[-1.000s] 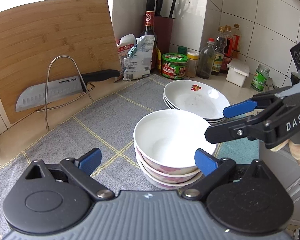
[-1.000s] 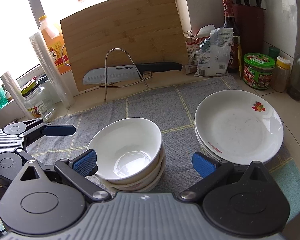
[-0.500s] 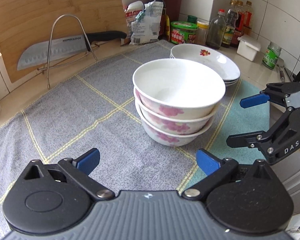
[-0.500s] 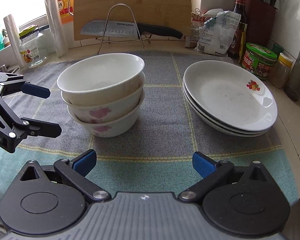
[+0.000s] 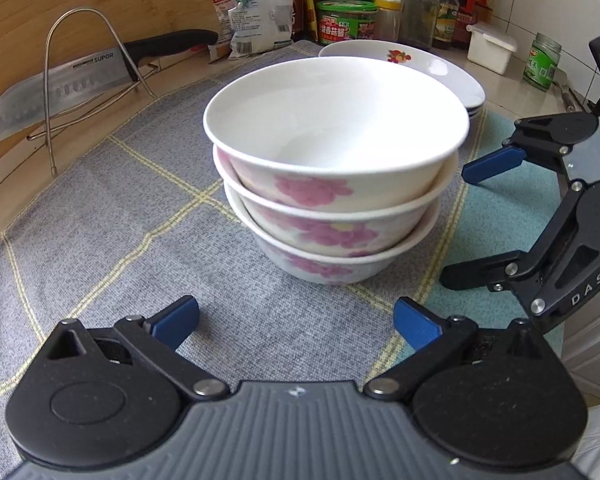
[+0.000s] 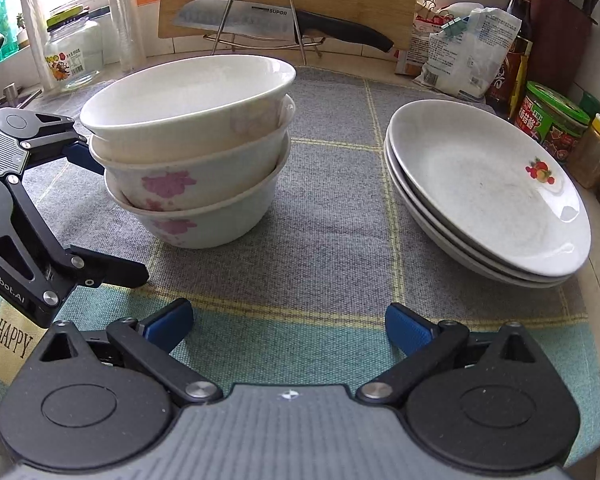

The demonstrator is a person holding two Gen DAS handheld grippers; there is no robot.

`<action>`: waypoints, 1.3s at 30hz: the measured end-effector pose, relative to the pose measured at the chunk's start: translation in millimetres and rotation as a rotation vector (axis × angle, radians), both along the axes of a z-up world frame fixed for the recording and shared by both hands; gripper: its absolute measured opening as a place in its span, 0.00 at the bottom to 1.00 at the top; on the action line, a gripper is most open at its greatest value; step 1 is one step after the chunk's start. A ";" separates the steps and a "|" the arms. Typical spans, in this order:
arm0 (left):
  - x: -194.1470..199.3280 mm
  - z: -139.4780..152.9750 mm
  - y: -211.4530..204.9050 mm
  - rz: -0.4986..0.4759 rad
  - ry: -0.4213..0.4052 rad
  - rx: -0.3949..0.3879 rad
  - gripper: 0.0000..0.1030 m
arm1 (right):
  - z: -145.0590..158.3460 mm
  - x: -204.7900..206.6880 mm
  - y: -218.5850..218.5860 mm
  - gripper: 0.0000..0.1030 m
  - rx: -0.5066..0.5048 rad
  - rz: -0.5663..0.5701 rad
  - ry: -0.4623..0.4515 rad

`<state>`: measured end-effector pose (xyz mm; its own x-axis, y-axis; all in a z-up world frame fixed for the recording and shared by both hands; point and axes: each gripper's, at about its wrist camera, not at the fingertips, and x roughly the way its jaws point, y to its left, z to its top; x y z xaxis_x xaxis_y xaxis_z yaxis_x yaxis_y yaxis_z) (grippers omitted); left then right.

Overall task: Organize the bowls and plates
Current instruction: 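Bring the left and right grippers to opposite sides of the bowl stack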

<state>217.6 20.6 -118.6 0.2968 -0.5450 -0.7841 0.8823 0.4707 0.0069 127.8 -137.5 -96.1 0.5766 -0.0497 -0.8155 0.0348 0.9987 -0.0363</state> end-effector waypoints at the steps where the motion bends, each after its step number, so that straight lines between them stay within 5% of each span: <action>1: 0.7 -1.2 0.9 -0.005 -0.006 -0.011 1.00 | -0.6 0.1 -0.3 1.00 0.001 0.000 -0.008; 12: -0.6 -7.3 8.9 0.007 -0.050 -0.094 1.00 | -2.0 11.0 1.3 1.00 -0.002 -0.005 -0.030; 29: 1.3 -3.7 -3.8 0.106 -0.025 -0.038 1.00 | -4.4 21.4 -16.9 1.00 0.023 0.345 -0.062; 39: 4.9 -3.3 -3.5 0.076 -0.019 -0.028 1.00 | -1.7 33.4 -11.5 1.00 0.017 0.405 -0.017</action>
<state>222.6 17.1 -121.9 0.3529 -0.5422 -0.7626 0.8440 0.5363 0.0092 161.2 -149.0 -97.7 0.5601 0.1970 -0.8047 -0.3608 0.9324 -0.0229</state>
